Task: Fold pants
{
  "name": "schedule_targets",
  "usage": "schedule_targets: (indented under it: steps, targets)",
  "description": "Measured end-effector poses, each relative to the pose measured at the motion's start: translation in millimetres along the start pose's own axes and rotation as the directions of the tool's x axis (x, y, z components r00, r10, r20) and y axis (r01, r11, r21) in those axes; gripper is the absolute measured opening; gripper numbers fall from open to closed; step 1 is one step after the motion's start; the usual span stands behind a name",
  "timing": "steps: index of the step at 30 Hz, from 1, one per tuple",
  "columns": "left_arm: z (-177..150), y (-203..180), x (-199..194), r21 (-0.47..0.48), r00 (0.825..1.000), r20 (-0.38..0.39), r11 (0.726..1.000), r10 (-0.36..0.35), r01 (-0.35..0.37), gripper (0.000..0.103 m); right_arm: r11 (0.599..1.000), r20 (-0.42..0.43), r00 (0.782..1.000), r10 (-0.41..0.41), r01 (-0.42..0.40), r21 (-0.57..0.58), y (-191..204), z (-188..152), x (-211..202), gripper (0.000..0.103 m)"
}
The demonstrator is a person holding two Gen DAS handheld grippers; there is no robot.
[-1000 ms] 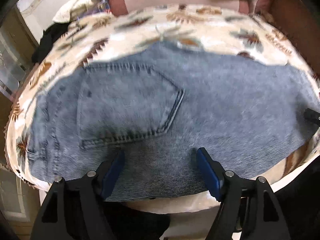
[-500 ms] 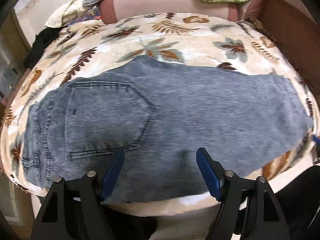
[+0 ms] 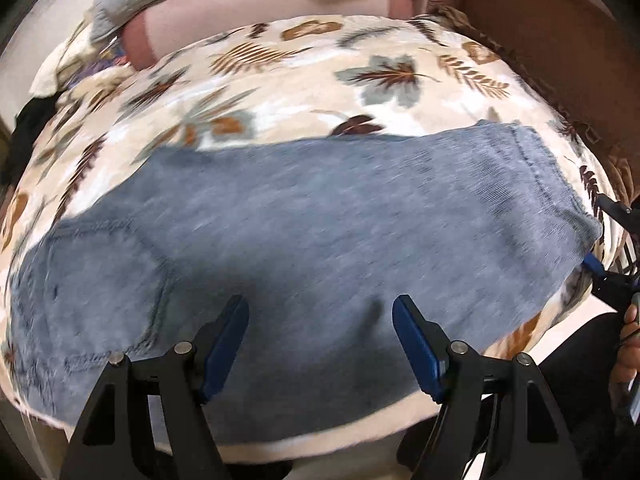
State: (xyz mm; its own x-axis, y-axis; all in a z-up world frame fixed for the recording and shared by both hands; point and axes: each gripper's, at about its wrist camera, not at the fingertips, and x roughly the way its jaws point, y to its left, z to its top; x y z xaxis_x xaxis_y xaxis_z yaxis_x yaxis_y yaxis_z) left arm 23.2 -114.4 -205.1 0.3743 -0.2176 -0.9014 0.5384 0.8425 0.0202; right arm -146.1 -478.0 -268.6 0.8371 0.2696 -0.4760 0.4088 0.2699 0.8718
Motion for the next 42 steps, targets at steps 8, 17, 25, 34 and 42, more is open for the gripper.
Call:
schedule_targets:
  steps: [8, 17, 25, 34, 42]
  targets:
    - [37.1, -36.2, 35.1, 0.025, 0.999, -0.019, 0.999, 0.032, -0.031, 0.075, 0.999, 0.010, 0.999, 0.039, -0.039, -0.010, -0.8, 2.5, 0.0, 0.073]
    - [47.3, -30.6, 52.8, -0.018, 0.996, -0.032, 0.996, 0.082, -0.082, 0.092, 0.996, -0.041, 0.999, 0.013, -0.016, -0.086, 6.7, -0.9, 16.0, 0.034]
    - [32.3, -38.6, 49.5, 0.059, 0.996, -0.028, 0.995, 0.081, -0.080, 0.093, 0.999, -0.048, 0.999, 0.025, -0.027, -0.032, 1.5, 0.1, 19.0, 0.038]
    - [24.5, -28.1, 55.4, -0.004, 0.999, 0.008, 0.999, 0.044, -0.044, 0.103, 0.997, -0.035, 0.999, -0.012, 0.009, -0.079, 11.0, -3.4, 19.7, 0.041]
    - [23.2, -29.3, 44.8, 0.009, 0.996, -0.085, 0.999, 0.035, -0.035, 0.103, 0.990, -0.004, 0.999, -0.048, 0.047, -0.132, 21.0, -5.6, 11.9, 0.053]
